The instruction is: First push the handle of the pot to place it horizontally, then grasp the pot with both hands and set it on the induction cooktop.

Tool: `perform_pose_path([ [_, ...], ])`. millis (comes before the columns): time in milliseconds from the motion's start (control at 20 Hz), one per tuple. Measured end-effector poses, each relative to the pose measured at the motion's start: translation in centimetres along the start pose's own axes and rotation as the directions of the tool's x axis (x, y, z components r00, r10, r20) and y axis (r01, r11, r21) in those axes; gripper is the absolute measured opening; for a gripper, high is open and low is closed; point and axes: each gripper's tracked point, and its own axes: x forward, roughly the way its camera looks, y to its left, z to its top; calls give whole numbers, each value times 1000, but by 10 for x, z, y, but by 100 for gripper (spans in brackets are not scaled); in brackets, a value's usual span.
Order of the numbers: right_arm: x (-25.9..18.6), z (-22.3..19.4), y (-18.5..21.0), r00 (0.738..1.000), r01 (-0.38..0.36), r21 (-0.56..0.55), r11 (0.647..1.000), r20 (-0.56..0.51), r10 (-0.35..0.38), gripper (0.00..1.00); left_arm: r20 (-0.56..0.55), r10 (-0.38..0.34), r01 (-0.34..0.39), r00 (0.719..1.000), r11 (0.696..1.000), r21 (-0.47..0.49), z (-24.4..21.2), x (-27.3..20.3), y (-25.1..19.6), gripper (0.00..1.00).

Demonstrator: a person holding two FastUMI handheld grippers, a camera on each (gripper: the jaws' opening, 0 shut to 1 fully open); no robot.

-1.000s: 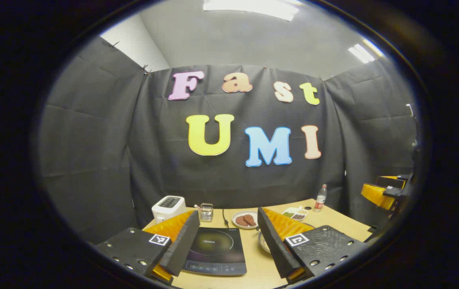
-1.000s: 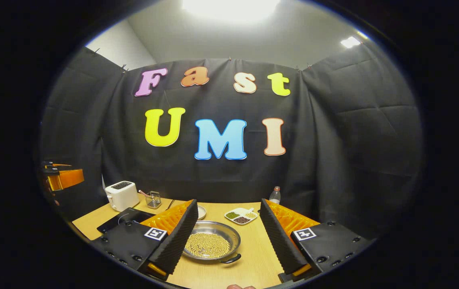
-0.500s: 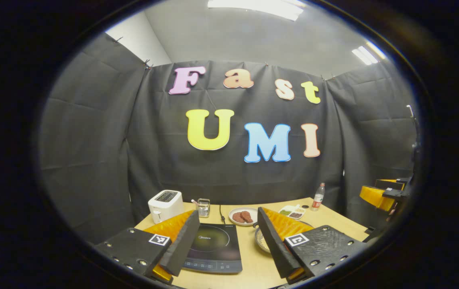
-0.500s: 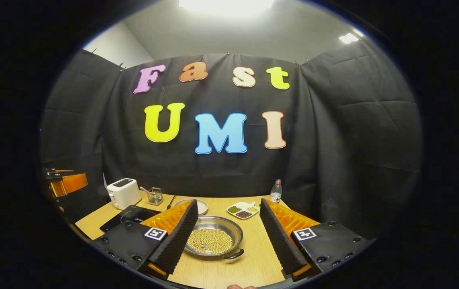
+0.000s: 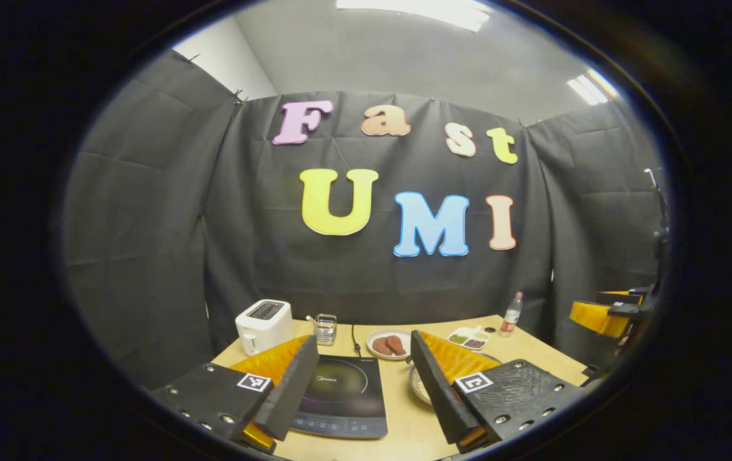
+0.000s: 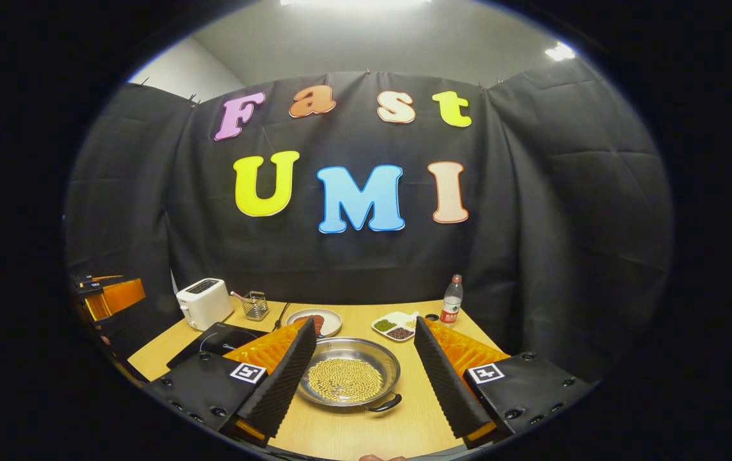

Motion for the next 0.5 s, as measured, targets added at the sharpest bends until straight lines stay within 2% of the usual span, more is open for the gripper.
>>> perform_pose_path([
  [300,36,-14,8,993,-53,-8,999,-103,52,99,-14,37,-37,999,999,-15,-4,16,9,85],
  [400,50,-25,13,984,-93,-25,995,-156,87,97,-22,64,-65,998,998,-17,-7,22,15,85],
  [450,56,-33,15,976,-113,-31,993,-191,105,99,-29,75,-76,997,997,-19,-10,25,15,88],
  [500,61,-44,19,966,-132,-31,991,-228,122,97,-38,87,-88,996,996,-22,-11,28,16,85],
])
